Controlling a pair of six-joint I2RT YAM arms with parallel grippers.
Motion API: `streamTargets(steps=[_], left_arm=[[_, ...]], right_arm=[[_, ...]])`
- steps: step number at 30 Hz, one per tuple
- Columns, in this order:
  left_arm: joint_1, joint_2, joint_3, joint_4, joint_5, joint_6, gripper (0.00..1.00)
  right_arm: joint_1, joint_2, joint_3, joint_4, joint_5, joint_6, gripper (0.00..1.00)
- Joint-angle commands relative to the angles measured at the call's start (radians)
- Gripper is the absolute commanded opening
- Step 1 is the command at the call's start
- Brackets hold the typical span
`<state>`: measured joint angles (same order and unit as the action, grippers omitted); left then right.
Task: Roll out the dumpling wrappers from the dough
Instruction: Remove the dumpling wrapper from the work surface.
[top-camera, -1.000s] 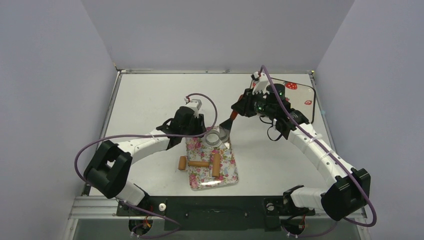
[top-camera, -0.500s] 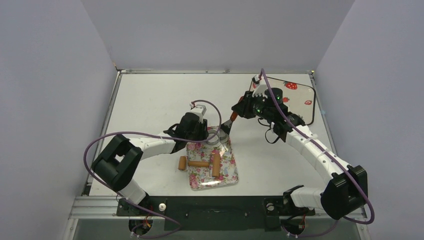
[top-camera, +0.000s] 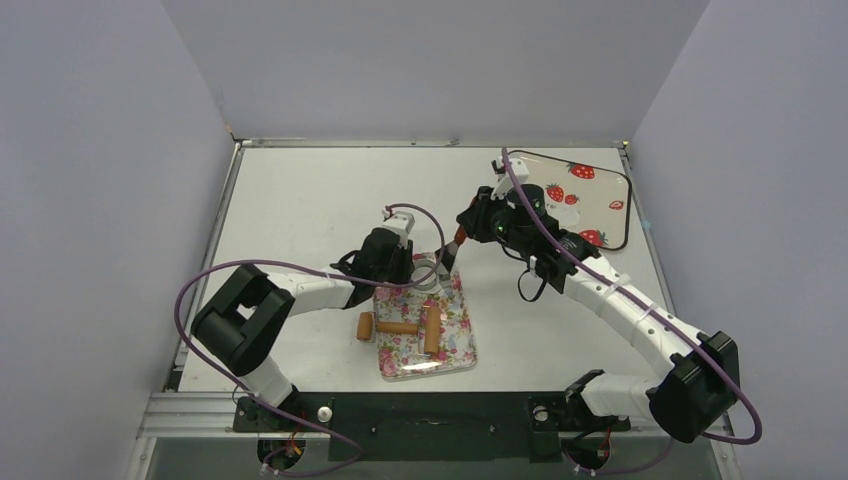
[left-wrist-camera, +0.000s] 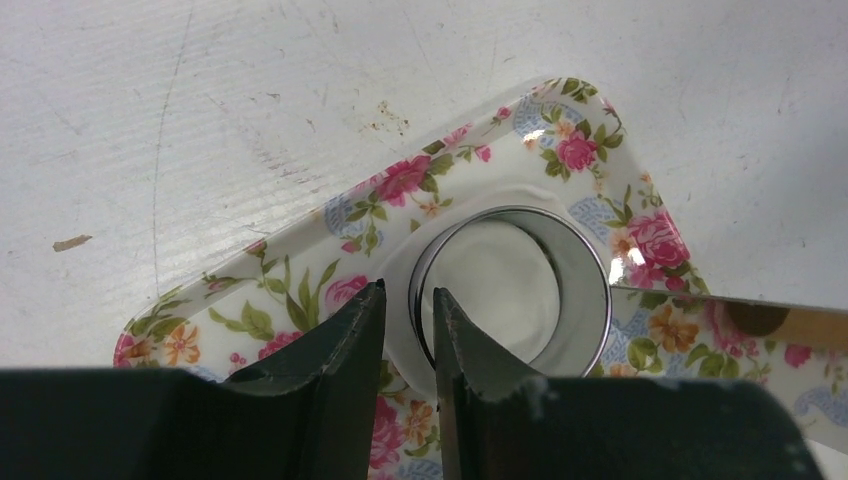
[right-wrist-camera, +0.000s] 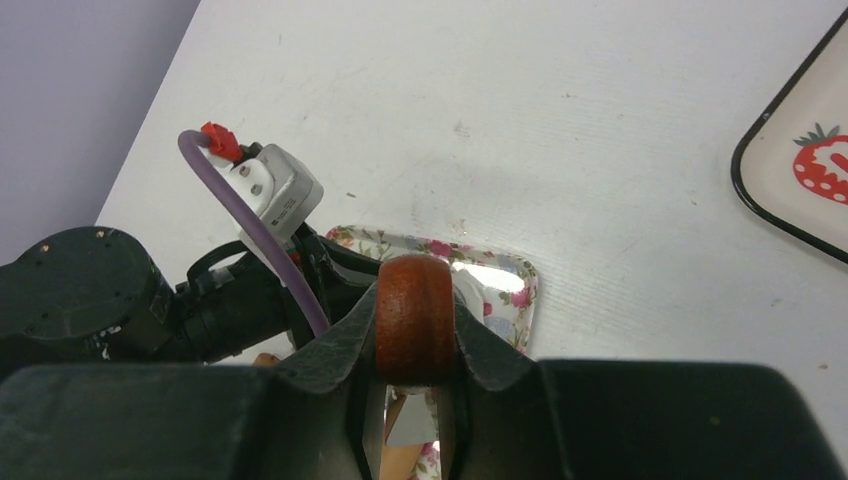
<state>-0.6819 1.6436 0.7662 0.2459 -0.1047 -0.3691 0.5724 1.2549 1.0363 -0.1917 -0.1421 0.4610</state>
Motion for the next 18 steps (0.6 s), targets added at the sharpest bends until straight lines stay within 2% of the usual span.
streamTargets(steps=[1,9,12,18], left_arm=[[-0.009,0.012,-0.013,0.07,-0.007,0.035,0.21],[-0.013,0.019,-0.023,0.075,0.008,0.048,0.16],[-0.02,0.019,-0.002,0.065,0.004,0.104,0.15],[-0.027,-0.013,0.059,0.018,0.034,0.201,0.15]], right_arm=[[0.011,0.015,-0.024,-0.119,0.197,0.028,0.0],[0.018,0.059,-0.018,-0.156,0.295,0.067,0.0],[0.022,0.057,0.01,-0.17,0.325,0.049,0.0],[0.023,0.043,0.025,-0.159,0.246,0.032,0.0]])
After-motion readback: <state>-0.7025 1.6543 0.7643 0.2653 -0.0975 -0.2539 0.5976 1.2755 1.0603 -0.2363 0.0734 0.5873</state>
